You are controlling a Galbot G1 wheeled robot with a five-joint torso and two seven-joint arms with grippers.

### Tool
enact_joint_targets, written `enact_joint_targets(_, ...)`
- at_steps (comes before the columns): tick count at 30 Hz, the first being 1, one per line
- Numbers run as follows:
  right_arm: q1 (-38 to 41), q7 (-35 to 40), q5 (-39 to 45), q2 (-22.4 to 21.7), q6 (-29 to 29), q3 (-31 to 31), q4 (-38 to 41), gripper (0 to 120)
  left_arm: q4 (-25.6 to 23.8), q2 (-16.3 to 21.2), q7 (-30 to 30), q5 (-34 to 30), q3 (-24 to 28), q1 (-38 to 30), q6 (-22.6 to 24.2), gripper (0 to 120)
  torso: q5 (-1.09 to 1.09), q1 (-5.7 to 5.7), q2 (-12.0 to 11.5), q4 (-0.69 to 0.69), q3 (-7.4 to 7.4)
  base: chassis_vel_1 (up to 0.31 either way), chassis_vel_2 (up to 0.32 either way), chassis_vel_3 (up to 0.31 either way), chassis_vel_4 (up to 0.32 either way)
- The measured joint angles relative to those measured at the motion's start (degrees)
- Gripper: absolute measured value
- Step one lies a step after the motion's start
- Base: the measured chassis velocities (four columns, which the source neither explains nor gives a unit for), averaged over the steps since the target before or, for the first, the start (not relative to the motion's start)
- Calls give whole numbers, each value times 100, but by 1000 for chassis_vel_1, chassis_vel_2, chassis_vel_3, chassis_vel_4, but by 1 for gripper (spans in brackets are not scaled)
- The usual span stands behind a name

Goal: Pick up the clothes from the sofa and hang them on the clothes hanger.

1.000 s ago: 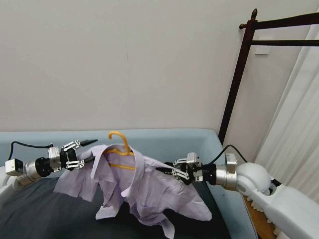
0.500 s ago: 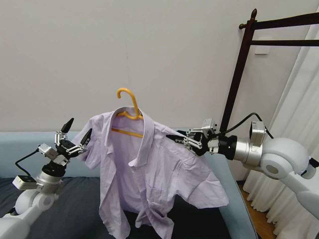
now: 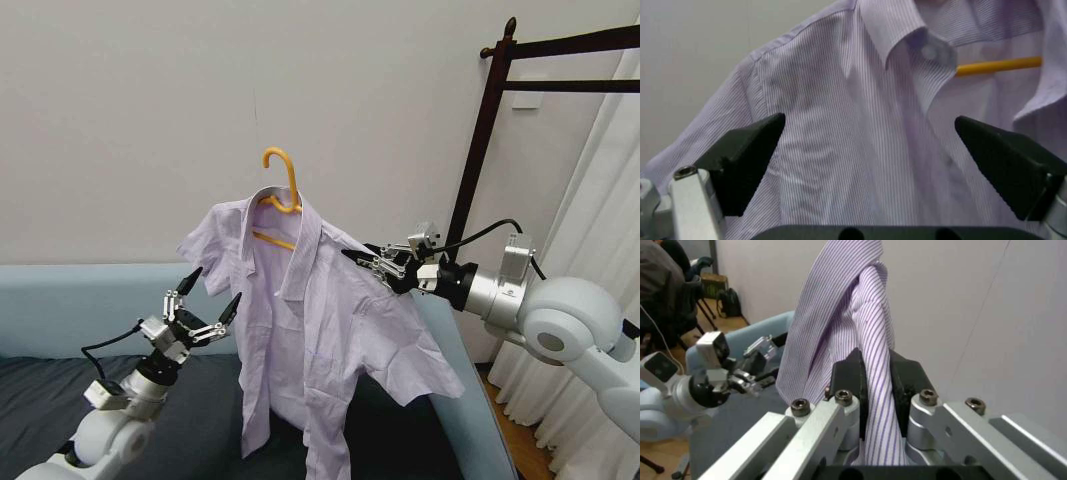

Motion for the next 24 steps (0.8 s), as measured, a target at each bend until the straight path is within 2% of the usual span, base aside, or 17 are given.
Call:
enact_joint_targets(6, -11, -18, 8, -31, -1, 21, 35, 7, -1, -170, -213, 236, 245, -230, 150, 100, 1, 0, 0, -1, 0, 0, 0, 0, 0)
enact_joint_targets(10, -22, -28, -5, -39, -1, 36, 9, 7, -52, -236, -250, 247, 404, -278, 160, 94, 1, 0, 0, 1, 0, 0, 0, 0, 0)
enact_joint_targets(13, -107, -45, -33, -30, 9, 64, -1, 7, -56, -328, -411, 301, 553, -346, 160, 82, 1, 0, 0, 0, 0, 0, 0, 0, 0)
enact_joint_targets(14, -107, -45, -33, -30, 9, 64, -1, 7, -56, -328, -411, 301, 553, -346, 160, 82, 1, 0, 0, 0, 0, 0, 0, 0, 0)
enact_joint_targets(17, -203, -53, -56, -11, 17, 80, 0, 7, -36, -403, -501, 306, 661, -430, 160, 67, 1, 0, 0, 0, 0, 0, 0, 0, 0)
enact_joint_targets(19, -220, -53, -57, -8, 19, 83, 1, 7, -20, -414, -502, 305, 685, -447, 160, 64, 1, 0, 0, 0, 0, 0, 0, 0, 0)
enact_joint_targets(22, -285, -35, -26, -16, 23, 97, 34, 7, 32, -454, -495, 305, 761, -510, 154, 48, 1, 0, 0, 0, 0, 0, 0, 0, 0)
enact_joint_targets(24, -305, -16, -10, -25, 25, 100, 49, 7, 45, -470, -490, 312, 781, -530, 147, 45, 1, 0, 0, 0, 0, 0, 0, 0, 0)
